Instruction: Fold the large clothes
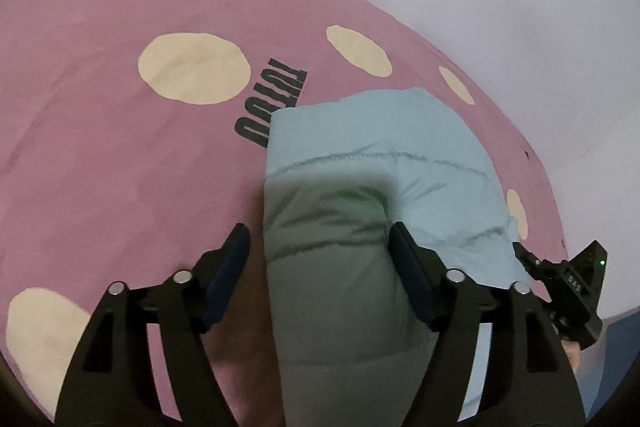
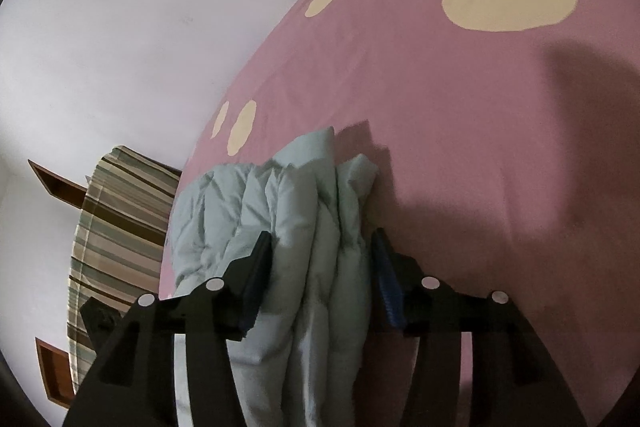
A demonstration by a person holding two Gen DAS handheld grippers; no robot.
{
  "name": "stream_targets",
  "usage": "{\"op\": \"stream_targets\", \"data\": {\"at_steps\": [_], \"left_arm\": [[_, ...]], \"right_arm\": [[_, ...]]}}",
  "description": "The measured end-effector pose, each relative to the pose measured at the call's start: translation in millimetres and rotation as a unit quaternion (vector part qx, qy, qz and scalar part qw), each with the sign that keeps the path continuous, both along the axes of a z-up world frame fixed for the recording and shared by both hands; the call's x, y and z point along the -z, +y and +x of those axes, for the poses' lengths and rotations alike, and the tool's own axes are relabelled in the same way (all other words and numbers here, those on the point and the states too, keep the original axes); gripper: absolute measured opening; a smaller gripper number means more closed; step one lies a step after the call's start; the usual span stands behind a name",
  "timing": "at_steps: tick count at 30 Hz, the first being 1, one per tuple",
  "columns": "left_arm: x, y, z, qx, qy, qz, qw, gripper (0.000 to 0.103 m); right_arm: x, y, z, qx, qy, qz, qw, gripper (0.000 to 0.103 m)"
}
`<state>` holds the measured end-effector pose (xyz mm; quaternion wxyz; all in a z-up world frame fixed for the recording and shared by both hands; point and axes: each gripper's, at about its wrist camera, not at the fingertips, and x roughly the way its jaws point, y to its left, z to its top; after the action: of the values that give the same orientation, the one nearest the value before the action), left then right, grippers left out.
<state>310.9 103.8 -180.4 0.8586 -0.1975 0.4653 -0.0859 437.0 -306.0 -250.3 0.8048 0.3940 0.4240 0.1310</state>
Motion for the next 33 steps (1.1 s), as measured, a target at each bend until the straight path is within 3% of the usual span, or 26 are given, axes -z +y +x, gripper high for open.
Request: {"op": "stream_targets", "data": {"at_steps": [6, 13, 17, 26, 33], "left_arm": [[-17, 0, -30, -0.004, -0.021, 0.029, 0.9994, 0.079], [-36, -13, -79, -0.004, -0.05, 0.072, 0.9961, 0.084], [-47, -22, -109, -0.01, -0.065, 0.094, 0.9934, 0.089], [-80, -49, -177, -0.021, -0.123, 0.159, 0.9793, 0.098], [-99, -55, -215, -0.023, -0.146, 0.172, 0.9741, 0.099]], "right_arm": [[-13, -1, -34, 0.009, -0.009, -0.002, 1.0, 0.052], [-32, 4, -85, 0.018, -0.018, -0.049, 0.998, 0.052], [-48, 8, -116, 0.034, -0.032, -0.105, 0.993, 0.066], [-95, 34, -180, 0.066, -0.069, -0.256, 0.962, 0.076], [-120, 62, -223, 0.057, -0.102, -0.336, 0.935, 0.08]]}}
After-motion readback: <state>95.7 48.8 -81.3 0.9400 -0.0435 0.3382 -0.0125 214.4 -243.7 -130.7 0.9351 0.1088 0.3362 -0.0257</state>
